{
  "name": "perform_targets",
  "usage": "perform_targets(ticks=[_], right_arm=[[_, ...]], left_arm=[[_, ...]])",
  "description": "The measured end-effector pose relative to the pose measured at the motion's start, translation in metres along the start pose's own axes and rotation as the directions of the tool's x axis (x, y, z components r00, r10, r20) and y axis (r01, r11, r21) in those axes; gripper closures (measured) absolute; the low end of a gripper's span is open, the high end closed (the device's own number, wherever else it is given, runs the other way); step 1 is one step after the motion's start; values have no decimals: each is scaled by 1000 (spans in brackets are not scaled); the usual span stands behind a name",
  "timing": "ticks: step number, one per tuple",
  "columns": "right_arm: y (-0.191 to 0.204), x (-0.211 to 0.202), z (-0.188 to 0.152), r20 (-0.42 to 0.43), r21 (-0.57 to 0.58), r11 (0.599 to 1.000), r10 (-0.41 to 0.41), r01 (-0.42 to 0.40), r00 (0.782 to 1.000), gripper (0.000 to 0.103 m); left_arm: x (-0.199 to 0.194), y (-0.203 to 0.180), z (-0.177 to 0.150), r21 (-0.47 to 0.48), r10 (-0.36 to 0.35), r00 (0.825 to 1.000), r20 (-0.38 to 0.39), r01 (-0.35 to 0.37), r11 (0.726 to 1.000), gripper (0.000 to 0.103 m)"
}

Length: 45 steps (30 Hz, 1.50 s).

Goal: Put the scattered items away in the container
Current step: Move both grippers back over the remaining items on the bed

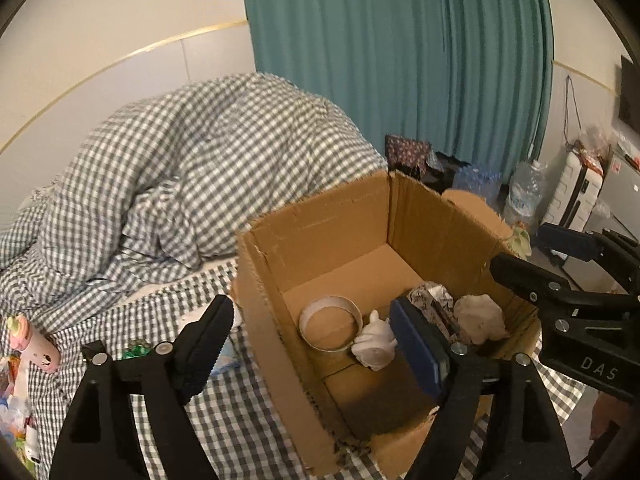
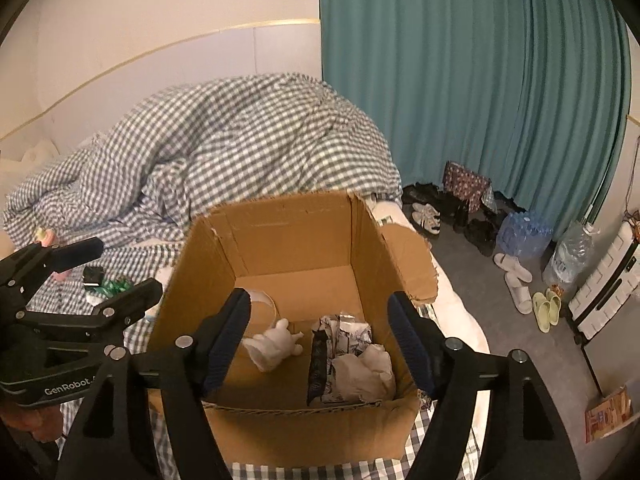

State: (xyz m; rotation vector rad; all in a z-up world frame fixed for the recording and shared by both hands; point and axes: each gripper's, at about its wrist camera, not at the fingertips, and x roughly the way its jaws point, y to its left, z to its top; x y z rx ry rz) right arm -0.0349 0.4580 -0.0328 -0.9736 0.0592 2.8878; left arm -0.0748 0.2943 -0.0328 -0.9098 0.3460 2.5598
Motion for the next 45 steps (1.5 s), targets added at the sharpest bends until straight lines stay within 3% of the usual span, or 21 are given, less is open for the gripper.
perform_targets(ticks=[2,6,14,23,31,45], right_arm=[[5,-10,1,18,-4,1000,3,-3,1000,22],[14,-27,3,47,-18,1000,8,-7,999,9],[30,-55,7,95,-21,1000,19,-17,995,1],[49,-72,2,94,-45,998,52,-48,994,0],[79,-78,-1,102,-60,995,86,-80,991,0],[171,-70,-12,87,-154,972,192,-177,978,0]], left_arm=[[-9,5,0,-5,17,1000,13,-17,1000,3],[-30,14,-1,-12,34,999,43,-34,999,2],[-69,39,-7,-53,68,993,96,-63,997,0],[-111,74,-20,-65,128,982,139,-120,991,0],[-145,127,-38,-179,194,966,172,-163,970,0],[-166,203,-86,-283,280,953,118,-238,929,0]])
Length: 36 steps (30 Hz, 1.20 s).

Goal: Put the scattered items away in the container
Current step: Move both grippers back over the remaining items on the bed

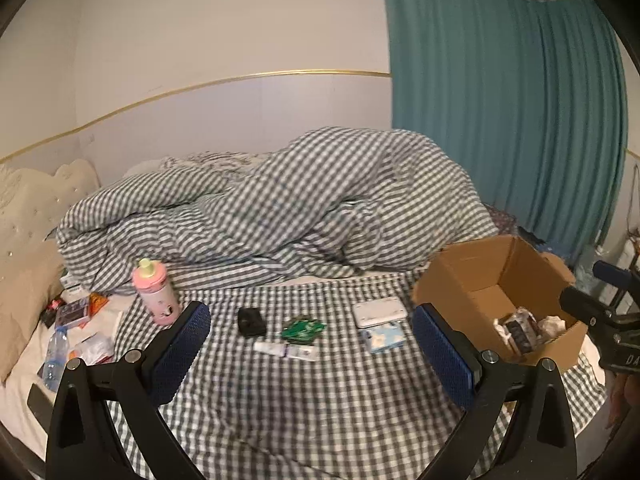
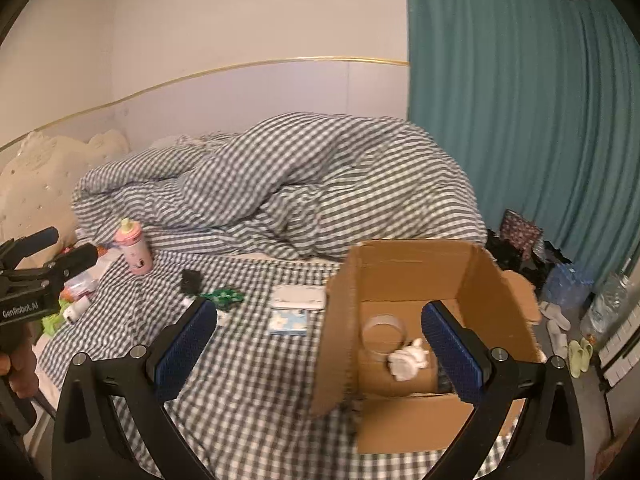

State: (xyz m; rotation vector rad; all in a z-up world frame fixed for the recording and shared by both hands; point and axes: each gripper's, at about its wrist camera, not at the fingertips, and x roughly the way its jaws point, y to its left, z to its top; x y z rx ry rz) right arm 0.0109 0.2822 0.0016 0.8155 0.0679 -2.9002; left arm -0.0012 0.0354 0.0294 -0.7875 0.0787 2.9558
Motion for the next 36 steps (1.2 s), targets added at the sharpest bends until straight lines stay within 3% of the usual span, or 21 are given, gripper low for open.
perform_targets(ticks=[9,23,36], right_arm=[[39,8,2,0,-30,999,45,-45,999,0],[86,19,8,1,-53,993,105,-105,994,0],[107,48,7,-26,-60,989,132,-134,991,0]], left_arm=[[-6,40,-9,-50,46,999,-4,-46,998,0],[-13,76,-19,-48,96,995,-20,-96,994,0],[7,81,-26,-9,101,992,-71,-102,995,0]])
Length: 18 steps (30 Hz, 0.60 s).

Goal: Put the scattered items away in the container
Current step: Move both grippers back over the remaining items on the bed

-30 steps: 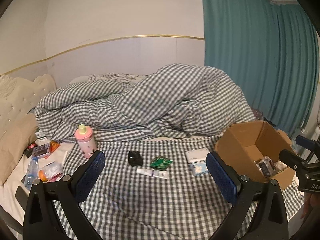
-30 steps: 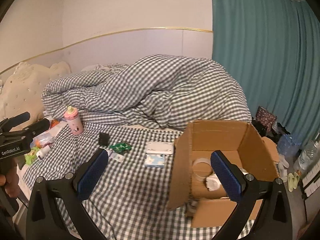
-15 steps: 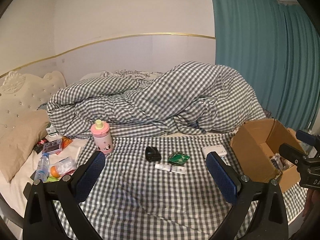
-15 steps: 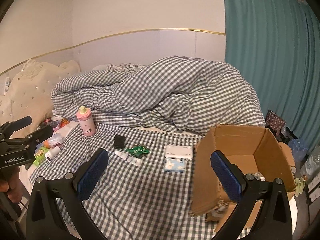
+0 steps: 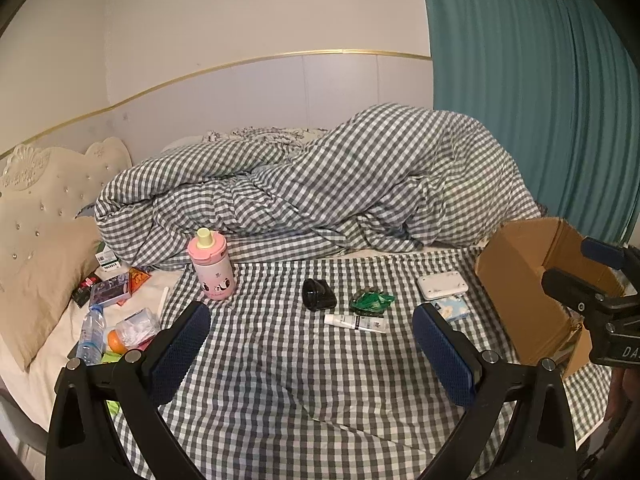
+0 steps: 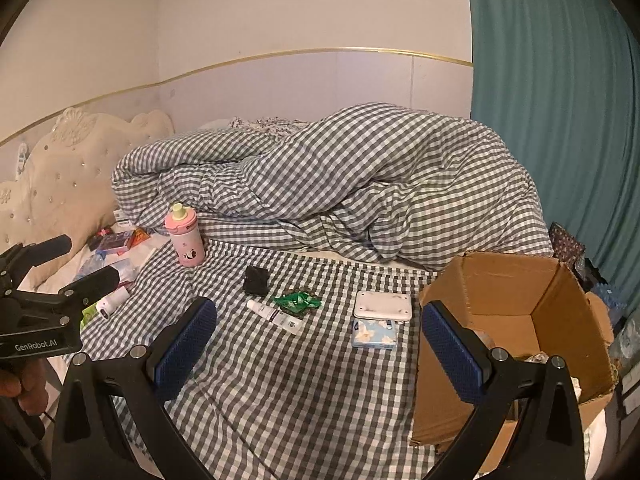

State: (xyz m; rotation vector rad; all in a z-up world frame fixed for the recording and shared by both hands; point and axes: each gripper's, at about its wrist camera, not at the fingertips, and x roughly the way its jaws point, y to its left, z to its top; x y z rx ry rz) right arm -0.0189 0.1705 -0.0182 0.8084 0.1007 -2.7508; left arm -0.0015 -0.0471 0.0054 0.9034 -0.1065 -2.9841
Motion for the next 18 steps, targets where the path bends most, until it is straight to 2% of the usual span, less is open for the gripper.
perform_targets(ticks=[7,18], right_arm=[[-9,30,-8,-55,16,1000,-2,3,998,0],[-28,81,-15,-126,36,999,-17,21,992,0]], left_arm=[[26,2,-3,-10,-2,999,-37,2,1000,0],[92,6,-15,-56,-32,992,-119,25,998,0]])
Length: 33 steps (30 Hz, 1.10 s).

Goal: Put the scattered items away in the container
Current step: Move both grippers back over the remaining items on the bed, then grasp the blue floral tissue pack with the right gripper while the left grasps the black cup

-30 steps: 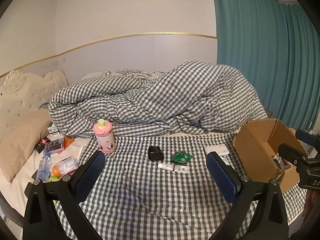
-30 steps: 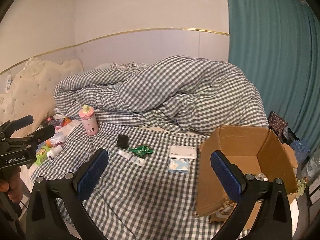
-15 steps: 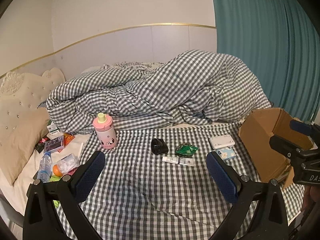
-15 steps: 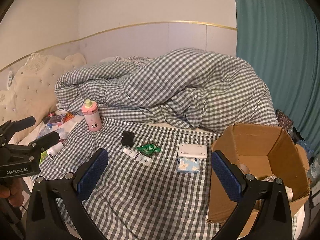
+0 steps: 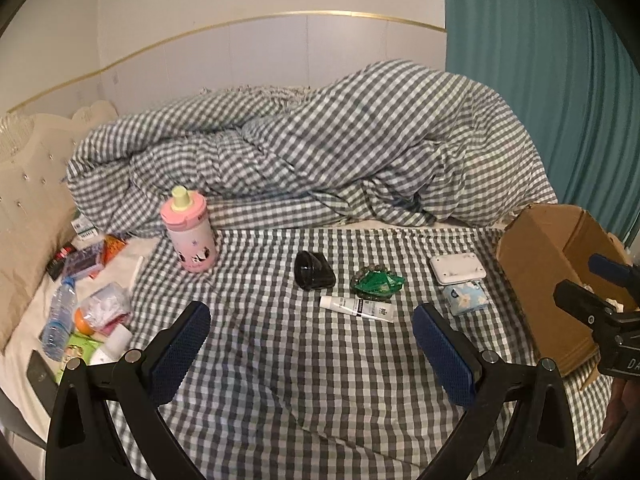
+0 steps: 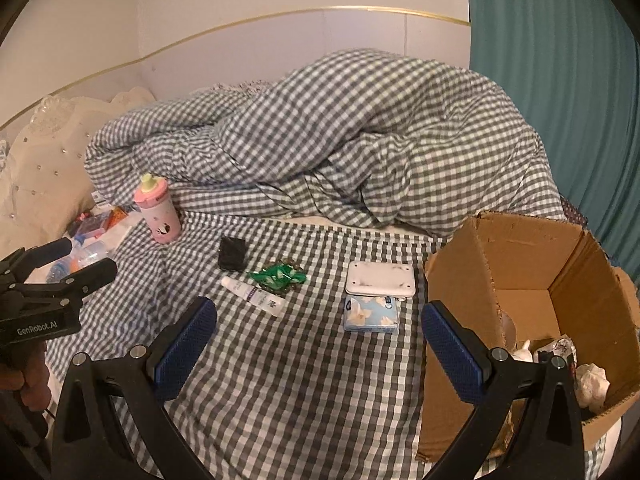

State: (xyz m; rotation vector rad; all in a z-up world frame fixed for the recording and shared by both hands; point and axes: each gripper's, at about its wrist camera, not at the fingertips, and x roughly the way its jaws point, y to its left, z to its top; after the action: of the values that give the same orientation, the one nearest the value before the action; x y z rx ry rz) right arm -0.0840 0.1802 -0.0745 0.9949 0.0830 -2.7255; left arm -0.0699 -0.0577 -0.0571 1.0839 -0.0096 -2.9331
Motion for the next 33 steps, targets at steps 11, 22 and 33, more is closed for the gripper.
perform_targets(ticks=[11,22,33], right_arm=[[-16,64,-6,-90,15,1000,12,-11,996,0],[-28,141,-18,-205,-7,1000,-16,15,979,0],[-42,193,-28,-270,-33,998,-60,53,961,0]], left_arm=[[68,6,6,-33,-2,999,-50,1,999,0],[161,7,5,-11,23,989,-148,-25,1000,0],[237,3,12,-49,-21,974,-227,10,999,6]])
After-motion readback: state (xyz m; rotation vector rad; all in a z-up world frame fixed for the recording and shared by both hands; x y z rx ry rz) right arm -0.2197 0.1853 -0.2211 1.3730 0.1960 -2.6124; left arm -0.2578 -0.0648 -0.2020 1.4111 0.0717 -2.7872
